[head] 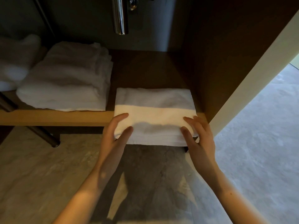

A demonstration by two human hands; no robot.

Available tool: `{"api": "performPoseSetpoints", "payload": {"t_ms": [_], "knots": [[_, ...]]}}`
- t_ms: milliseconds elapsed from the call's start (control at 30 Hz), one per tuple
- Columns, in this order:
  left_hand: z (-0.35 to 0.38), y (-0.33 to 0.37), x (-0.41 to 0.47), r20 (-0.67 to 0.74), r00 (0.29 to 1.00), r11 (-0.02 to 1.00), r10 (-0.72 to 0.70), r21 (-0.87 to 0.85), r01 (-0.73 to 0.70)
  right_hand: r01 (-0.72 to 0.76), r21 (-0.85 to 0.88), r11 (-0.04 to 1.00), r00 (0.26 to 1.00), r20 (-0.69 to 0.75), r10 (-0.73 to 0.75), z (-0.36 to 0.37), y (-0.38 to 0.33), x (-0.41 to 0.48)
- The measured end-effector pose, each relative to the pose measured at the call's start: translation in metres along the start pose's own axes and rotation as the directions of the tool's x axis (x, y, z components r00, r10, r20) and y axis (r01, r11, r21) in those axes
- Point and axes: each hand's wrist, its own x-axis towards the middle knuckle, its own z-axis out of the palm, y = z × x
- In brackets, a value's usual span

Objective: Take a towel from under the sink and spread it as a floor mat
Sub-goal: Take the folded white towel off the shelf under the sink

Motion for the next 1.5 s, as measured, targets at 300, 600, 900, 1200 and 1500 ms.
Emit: {"api": "performPoseSetpoints", "payload": {"t_ms": [300, 600, 900, 1200, 1500], "knots": [[-0.009, 0.002, 0.017, 0.062, 0.984, 0.979, -0.168, -0.104, 0.173, -0.218, 0.024, 0.976, 0.963, 0.167, 0.212, -0.010, 0.003, 0.016], [-0.027, 0.014, 0.037, 0.282, 0.915, 0.953, -0.289, -0.001, 0.301, -0.390, 0.409, 0.825, 0.886, 0.411, 0.214, -0.022, 0.006, 0.040], [-0.037, 0.008, 0.024, 0.418, 0.858, 0.943, -0.299, -0.005, 0.332, -0.482, 0.440, 0.757, 0.795, 0.583, 0.167, -0.040, 0.015, 0.029], [-0.023, 0.005, 0.006, 0.236, 0.948, 0.976, -0.213, -0.001, 0.220, -0.366, 0.376, 0.851, 0.892, 0.403, 0.206, -0.025, 0.010, 0.007], [-0.033, 0.061, -0.039, 0.230, 0.916, 0.941, -0.329, 0.003, 0.338, -0.394, 0.323, 0.860, 0.882, 0.396, 0.255, -0.065, -0.035, -0.030]]}}
